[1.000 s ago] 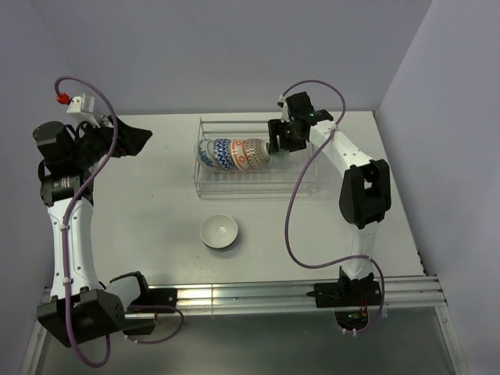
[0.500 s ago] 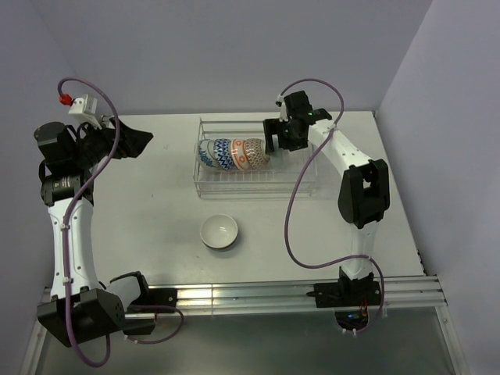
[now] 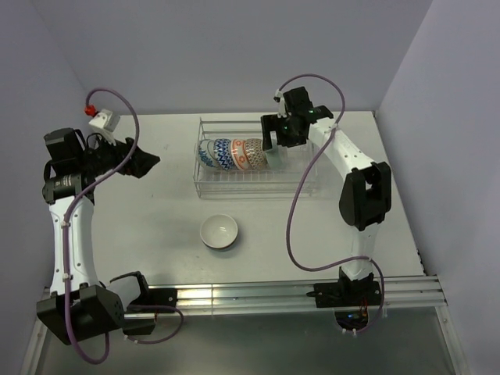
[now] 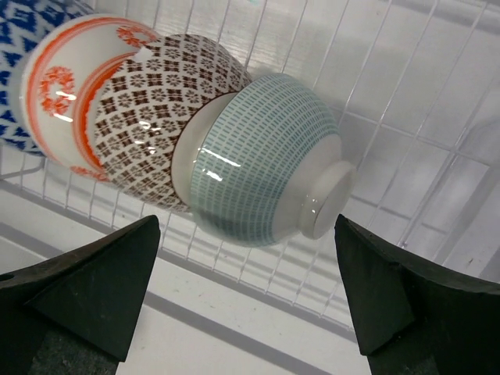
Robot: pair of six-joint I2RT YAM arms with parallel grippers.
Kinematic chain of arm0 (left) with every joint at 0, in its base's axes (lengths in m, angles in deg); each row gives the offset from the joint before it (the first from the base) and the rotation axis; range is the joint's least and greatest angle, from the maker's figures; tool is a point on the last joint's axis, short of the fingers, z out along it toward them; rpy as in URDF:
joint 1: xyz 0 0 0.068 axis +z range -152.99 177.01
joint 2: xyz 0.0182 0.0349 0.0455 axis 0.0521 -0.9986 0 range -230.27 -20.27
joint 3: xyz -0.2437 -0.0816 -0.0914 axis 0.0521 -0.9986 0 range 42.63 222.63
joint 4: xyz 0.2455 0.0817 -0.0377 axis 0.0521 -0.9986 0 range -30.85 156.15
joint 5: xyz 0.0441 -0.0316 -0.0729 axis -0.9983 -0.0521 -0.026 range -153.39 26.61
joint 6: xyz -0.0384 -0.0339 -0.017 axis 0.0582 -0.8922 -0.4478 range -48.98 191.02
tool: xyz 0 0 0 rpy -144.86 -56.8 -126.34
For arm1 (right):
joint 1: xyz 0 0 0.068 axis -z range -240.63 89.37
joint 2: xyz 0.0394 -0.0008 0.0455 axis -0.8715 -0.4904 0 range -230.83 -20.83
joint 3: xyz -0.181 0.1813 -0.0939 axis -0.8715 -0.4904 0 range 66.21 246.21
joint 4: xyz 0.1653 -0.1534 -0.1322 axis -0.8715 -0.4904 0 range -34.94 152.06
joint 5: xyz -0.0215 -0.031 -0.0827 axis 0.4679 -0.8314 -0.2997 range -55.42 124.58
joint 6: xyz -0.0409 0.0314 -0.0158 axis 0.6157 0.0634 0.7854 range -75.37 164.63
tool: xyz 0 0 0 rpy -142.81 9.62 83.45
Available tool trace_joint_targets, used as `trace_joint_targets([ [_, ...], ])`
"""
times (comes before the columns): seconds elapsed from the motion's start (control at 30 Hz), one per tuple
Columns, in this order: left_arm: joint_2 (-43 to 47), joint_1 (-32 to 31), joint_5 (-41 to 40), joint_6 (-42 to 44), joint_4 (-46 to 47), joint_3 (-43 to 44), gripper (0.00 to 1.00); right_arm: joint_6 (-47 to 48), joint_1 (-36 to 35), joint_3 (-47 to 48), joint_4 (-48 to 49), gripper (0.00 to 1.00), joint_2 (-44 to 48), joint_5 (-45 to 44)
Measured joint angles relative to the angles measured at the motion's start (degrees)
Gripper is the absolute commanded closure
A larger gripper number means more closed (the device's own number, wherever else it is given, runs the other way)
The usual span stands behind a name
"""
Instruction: Load the bowls into the dish rack
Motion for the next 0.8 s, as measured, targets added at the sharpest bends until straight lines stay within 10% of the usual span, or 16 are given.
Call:
trace_joint_targets([
  [0.3, -1.2, -12.9, -6.1, 25.2, -16.8, -2.4, 0.20, 1.2, 0.0, -1.2, 1.0, 0.00, 14.4, -0.3],
  [0.8, -0.1, -41.2, -18.3, 34.6, -20.2, -16.3, 0.25, 1.5, 2.7, -9.5, 1.7, 0.00, 27.8, -1.4],
])
